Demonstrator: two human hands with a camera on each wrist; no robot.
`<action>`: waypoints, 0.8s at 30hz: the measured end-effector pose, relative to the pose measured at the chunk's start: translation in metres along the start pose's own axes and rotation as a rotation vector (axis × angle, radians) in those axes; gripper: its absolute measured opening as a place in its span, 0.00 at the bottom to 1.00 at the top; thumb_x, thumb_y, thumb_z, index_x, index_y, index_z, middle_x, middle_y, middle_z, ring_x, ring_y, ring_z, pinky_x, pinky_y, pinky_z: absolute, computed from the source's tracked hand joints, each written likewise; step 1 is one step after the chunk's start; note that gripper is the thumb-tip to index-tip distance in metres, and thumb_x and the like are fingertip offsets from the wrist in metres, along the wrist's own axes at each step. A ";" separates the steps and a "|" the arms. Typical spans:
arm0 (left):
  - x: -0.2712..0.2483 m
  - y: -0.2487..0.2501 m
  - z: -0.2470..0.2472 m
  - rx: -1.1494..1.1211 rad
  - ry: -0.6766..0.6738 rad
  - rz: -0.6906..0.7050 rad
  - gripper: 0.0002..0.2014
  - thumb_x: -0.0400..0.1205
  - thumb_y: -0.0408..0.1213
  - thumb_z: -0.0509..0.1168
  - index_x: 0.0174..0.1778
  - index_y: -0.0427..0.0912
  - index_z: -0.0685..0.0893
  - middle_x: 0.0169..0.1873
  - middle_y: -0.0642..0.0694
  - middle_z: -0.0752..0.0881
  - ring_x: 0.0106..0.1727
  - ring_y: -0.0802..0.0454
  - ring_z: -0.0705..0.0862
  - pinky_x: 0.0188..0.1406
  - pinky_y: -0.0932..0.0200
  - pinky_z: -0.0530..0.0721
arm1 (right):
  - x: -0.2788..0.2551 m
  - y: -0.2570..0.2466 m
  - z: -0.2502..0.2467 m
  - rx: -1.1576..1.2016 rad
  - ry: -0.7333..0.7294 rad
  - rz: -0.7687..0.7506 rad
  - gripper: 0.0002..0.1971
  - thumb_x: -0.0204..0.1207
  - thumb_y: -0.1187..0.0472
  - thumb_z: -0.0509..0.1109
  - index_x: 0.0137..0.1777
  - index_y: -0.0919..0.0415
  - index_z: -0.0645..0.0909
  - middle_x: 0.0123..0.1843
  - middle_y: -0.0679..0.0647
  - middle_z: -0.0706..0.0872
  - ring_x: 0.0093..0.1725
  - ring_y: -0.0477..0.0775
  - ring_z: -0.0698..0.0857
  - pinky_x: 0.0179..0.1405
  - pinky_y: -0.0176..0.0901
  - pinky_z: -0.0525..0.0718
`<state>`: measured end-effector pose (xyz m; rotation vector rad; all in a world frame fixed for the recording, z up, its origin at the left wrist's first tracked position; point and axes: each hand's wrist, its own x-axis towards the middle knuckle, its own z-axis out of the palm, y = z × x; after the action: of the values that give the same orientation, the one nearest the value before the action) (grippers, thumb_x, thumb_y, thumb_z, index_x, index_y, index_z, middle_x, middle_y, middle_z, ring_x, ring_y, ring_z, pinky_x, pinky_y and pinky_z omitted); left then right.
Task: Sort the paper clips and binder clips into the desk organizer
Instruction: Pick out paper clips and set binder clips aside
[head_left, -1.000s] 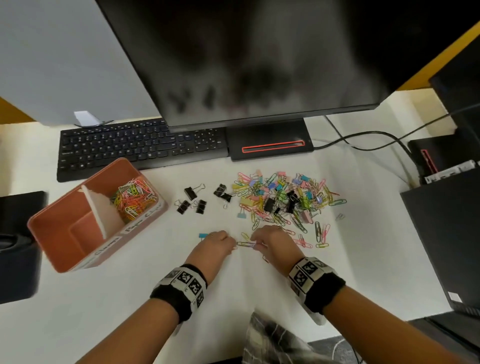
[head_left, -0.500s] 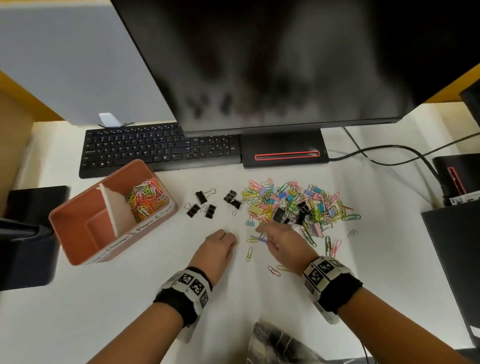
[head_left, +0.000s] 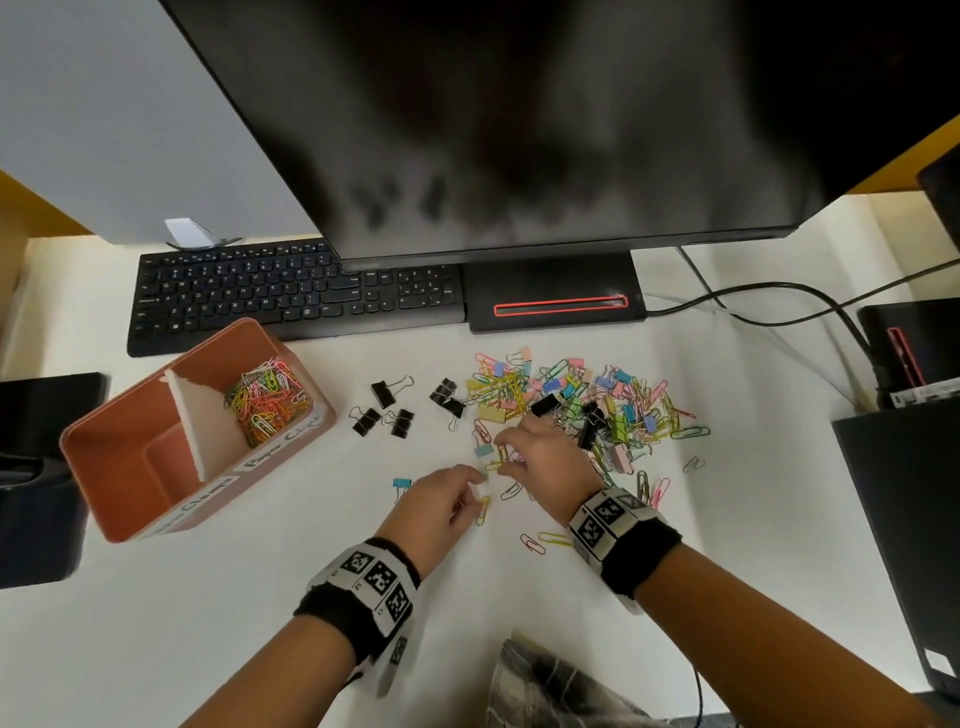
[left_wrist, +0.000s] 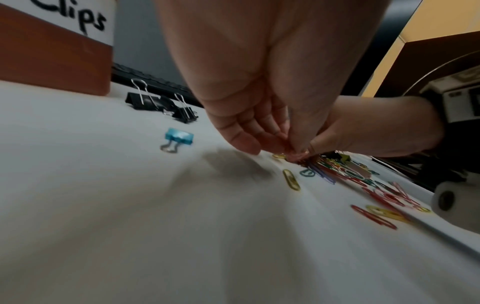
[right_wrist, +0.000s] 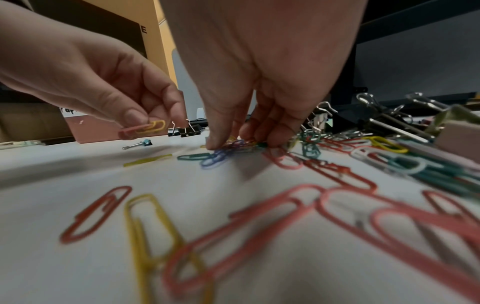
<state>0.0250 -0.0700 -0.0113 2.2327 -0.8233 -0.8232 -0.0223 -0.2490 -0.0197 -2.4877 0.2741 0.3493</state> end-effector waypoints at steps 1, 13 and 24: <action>0.000 0.002 0.004 -0.002 -0.017 -0.016 0.13 0.79 0.37 0.65 0.60 0.47 0.78 0.38 0.53 0.82 0.37 0.60 0.78 0.43 0.67 0.75 | -0.002 0.002 0.001 -0.002 0.007 -0.005 0.17 0.73 0.58 0.72 0.61 0.60 0.81 0.54 0.58 0.81 0.57 0.60 0.77 0.55 0.53 0.80; 0.009 -0.007 0.020 0.093 0.081 -0.010 0.10 0.76 0.32 0.68 0.52 0.41 0.85 0.45 0.44 0.82 0.47 0.47 0.81 0.51 0.57 0.81 | -0.026 0.013 -0.003 -0.141 -0.172 -0.166 0.34 0.63 0.52 0.79 0.71 0.57 0.74 0.76 0.57 0.71 0.72 0.60 0.71 0.68 0.56 0.73; 0.008 -0.007 0.013 0.080 0.144 -0.041 0.11 0.78 0.28 0.65 0.55 0.40 0.82 0.44 0.44 0.84 0.48 0.49 0.79 0.47 0.59 0.75 | -0.010 0.011 0.005 -0.097 -0.082 -0.229 0.06 0.71 0.72 0.68 0.42 0.62 0.83 0.42 0.56 0.85 0.46 0.58 0.80 0.43 0.55 0.84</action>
<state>0.0232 -0.0760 -0.0270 2.3551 -0.7570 -0.6495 -0.0359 -0.2531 -0.0265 -2.5589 -0.0632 0.3755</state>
